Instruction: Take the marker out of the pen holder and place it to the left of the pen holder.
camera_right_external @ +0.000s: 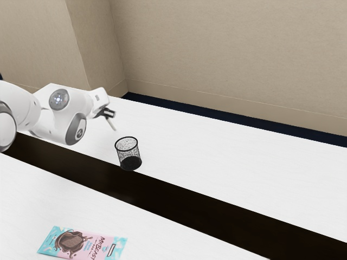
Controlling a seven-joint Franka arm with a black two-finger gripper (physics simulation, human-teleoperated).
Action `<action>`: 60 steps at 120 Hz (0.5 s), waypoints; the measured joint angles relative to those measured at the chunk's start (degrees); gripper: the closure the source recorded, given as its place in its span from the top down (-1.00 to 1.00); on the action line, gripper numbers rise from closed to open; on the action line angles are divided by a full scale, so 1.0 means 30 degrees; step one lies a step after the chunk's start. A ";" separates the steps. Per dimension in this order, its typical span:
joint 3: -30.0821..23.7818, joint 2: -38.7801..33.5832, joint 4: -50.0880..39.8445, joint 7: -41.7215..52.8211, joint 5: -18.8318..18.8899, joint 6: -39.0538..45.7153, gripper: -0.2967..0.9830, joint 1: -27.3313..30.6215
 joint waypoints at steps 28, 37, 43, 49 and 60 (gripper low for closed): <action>0.0113 -0.7585 -0.4182 0.0397 0.0345 -0.1186 0.26 -0.1592; 0.0092 -1.1993 -0.4543 0.0199 0.0294 -0.4705 0.34 -0.2649; 0.0059 -1.3974 -0.3081 -0.0037 -0.0671 -0.8280 0.38 -0.3407; 0.0044 -1.4829 0.0071 -0.0501 -0.1881 -1.2947 0.41 -0.3529; 0.0107 -1.5214 0.2819 -0.1573 -0.2611 -2.0008 0.46 -0.3330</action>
